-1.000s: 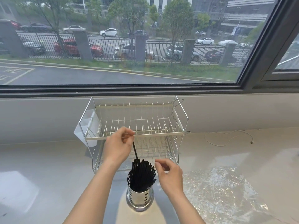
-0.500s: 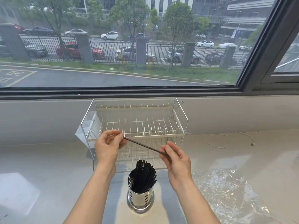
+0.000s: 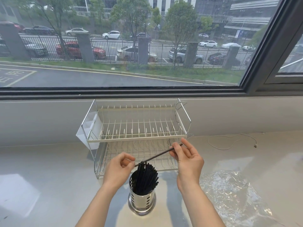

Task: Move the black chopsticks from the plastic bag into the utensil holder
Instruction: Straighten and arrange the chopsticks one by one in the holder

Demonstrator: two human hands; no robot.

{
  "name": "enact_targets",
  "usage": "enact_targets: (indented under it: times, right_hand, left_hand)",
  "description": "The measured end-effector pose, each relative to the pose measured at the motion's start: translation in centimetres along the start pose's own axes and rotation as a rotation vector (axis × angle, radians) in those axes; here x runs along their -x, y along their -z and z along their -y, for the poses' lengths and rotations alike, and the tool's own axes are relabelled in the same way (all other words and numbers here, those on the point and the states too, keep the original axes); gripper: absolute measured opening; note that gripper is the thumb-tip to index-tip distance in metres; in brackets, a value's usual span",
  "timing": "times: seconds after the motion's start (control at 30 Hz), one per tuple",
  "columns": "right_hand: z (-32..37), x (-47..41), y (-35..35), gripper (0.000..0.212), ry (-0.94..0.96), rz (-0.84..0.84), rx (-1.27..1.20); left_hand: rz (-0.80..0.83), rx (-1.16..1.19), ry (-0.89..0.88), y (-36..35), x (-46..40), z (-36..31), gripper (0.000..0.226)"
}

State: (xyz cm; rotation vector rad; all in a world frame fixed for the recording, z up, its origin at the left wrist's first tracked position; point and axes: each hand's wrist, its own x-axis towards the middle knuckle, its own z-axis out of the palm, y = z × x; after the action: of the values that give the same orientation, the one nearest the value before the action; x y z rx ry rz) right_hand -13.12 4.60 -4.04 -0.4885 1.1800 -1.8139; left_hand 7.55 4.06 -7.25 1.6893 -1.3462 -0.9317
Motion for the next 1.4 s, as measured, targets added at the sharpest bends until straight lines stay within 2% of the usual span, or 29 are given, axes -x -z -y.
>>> enact_targets:
  times: [0.13,0.27,0.37,0.47,0.53,0.6,0.73,0.87,1.0,1.13,1.23,1.3,1.4]
  right_hand:
    - [-0.7,0.3,-0.5,0.022,0.16,0.07,0.268]
    - [-3.7,1.8,0.1,0.022,0.271,0.257,0.678]
    - [-6.2,2.5,1.3,0.008,0.413,0.387,1.015]
    - [-7.7,2.9,2.6,0.015,0.44,0.501,1.223]
    - [-7.7,3.0,2.8,0.022,0.47,0.532,1.273]
    - [-7.1,3.0,2.7,0.022,0.468,0.502,1.222]
    - [-6.4,2.1,2.3,0.02,0.43,0.336,1.056]
    - [-6.3,1.4,2.6,0.014,0.386,0.286,1.031]
    - [-5.4,1.0,2.2,0.01,0.161,0.238,0.866]
    - [-3.9,0.7,1.4,0.014,-0.193,0.205,0.579]
    - [-3.0,0.3,0.8,0.026,-0.342,0.217,0.265]
    - [-2.0,0.3,0.4,0.025,-0.378,0.208,0.034]
    - [-0.5,0.1,-0.3,0.024,-0.332,0.133,-0.207]
  left_hand:
    - [0.029,-0.204,-0.084,-0.8,0.2,0.8,0.028]
    - [0.139,-0.367,-0.216,-2.0,-0.6,0.5,0.035]
    - [0.218,-0.536,-0.299,-3.0,-1.3,-0.1,0.034]
    - [0.183,-0.645,-0.315,-3.7,-1.5,-0.6,0.032]
    - [0.149,-0.656,-0.301,-3.9,-1.6,-0.6,0.028]
    - [0.128,-0.653,-0.268,-3.8,-1.6,-0.6,0.025]
    - [0.036,-0.556,-0.175,-3.0,-1.7,-1.0,0.02]
    - [0.029,-0.46,-0.163,-1.8,-1.8,-1.8,0.02]
    - [-0.097,-0.234,-0.231,-0.3,-2.0,-4.5,0.016]
    - [-0.271,0.258,-0.222,2.1,-2.3,-7.9,0.01]
    - [-0.297,0.65,-0.166,2.8,-2.2,-8.4,0.009]
    - [-0.298,0.725,-0.114,2.5,-1.9,-7.6,0.008]
    - [-0.265,0.686,-0.028,1.6,-1.1,-5.2,0.01]
